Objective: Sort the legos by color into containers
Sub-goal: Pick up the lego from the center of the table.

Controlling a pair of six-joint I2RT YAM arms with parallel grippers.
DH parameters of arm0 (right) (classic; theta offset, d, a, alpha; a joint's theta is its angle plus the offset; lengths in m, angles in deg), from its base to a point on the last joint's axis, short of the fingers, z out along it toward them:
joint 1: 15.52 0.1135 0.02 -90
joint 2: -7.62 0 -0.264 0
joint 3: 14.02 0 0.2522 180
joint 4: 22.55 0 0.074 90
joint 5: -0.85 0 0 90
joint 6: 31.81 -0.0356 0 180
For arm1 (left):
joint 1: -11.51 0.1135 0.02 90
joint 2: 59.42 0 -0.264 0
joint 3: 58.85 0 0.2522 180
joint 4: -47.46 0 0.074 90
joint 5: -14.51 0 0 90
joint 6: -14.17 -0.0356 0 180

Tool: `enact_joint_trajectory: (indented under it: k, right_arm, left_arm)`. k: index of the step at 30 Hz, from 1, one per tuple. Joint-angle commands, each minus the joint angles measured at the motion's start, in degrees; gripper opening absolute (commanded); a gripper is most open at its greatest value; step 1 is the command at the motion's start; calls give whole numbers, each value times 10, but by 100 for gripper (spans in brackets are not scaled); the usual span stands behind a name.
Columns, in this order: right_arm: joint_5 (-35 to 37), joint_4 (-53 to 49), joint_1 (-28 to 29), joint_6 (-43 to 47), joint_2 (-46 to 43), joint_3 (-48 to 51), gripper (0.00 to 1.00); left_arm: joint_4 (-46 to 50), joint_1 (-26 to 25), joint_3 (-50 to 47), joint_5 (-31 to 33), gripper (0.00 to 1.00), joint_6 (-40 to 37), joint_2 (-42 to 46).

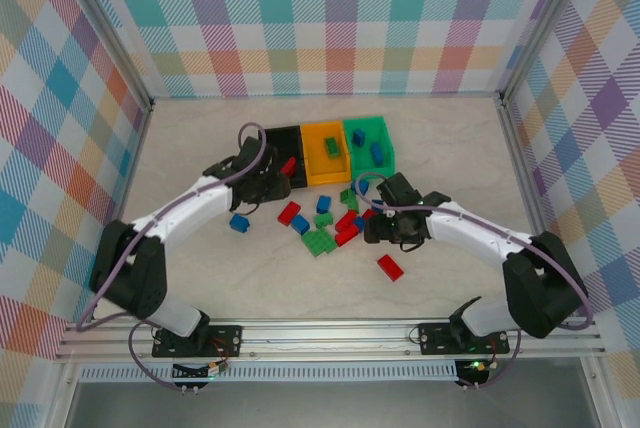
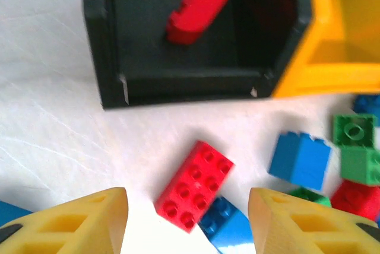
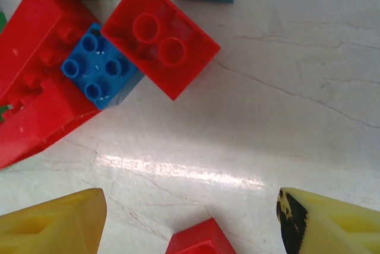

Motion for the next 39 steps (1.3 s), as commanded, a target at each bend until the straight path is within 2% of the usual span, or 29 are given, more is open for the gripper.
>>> enact_joint_trajectory:
  k: [1,9,10,11,12,14,25,39]
  right_arm:
    - [-3,5,2,-17,27,-36,76]
    - [-2,-8,-2,-34,109,-107,71]
    - [-6,-8,-5,-35,121,-116,69]
    - [-11,-11,-9,-34,133,-127,67]
    - [-14,-15,-11,-33,145,-139,65]
    - [-10,-19,-14,-29,159,-153,62]
    - [38,-41,-38,-3,180,-167,59]
    - [-58,-5,-38,-19,236,-186,59]
  left_arm:
    - [-63,-26,-67,-39,55,13,57]
    - [-95,-82,-198,19,56,69,166]
    - [-94,-83,-213,24,58,79,180]
    - [-95,-85,-224,28,65,88,193]
    - [-94,-87,-233,35,68,94,203]
    - [-115,-90,-246,39,69,98,219]
    - [-78,-93,-257,74,69,95,262]
    - [-93,-95,-261,63,69,99,245]
